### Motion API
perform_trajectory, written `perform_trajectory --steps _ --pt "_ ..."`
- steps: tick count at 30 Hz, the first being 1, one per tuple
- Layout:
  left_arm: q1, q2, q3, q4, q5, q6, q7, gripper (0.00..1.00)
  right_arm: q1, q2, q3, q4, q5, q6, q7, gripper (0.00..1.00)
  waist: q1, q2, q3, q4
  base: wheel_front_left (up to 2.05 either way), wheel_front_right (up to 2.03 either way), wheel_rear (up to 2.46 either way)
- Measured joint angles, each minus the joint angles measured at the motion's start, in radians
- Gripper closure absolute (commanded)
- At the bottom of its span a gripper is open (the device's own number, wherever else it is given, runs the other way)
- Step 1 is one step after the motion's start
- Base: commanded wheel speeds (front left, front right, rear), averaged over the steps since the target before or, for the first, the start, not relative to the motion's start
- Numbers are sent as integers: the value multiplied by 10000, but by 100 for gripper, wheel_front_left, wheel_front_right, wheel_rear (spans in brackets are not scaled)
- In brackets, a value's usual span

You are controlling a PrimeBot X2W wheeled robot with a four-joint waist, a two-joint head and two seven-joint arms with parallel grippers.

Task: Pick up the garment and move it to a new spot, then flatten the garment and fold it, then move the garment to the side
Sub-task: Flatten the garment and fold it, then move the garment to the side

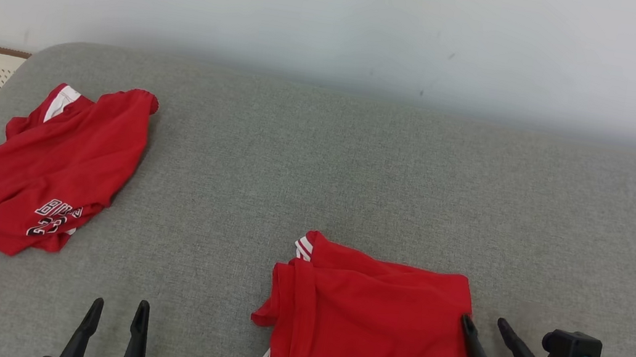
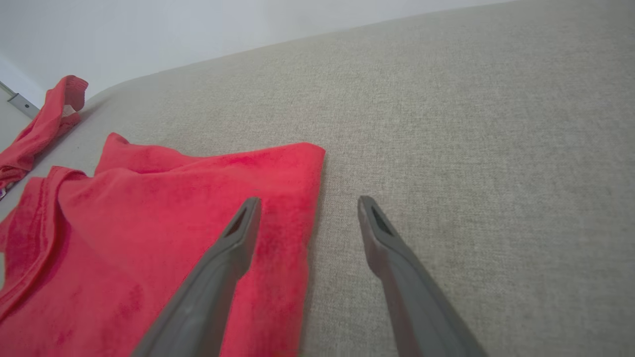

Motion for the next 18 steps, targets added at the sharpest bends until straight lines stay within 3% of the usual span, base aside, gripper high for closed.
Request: perform_trajectory --steps 13,14,15,16,18 --pt "-99 0 -65 35 -21 6 0 0 -174 86 767 464 851 0 1062 0 0 0 194 122 0 0 0" --pt "-99 0 -61 36 -23 6 0 0 -203 102 859 454 989 0 1118 8 0 0 203 123 0 0 0" --pt "-101 0 -61 36 -23 6 0 0 -222 125 978 437 1076 0 1122 66 0 0 215 122 0 0 0" --pt "-104 0 -59 38 -25 6 0 0 -244 136 1083 426 1080 0 1099 100 -1 0 227 122 0 0 0" --pt "-112 0 -52 36 -36 6 -2 0 -316 155 1256 414 1221 0 1024 100 0 0 246 116 0 0 0"
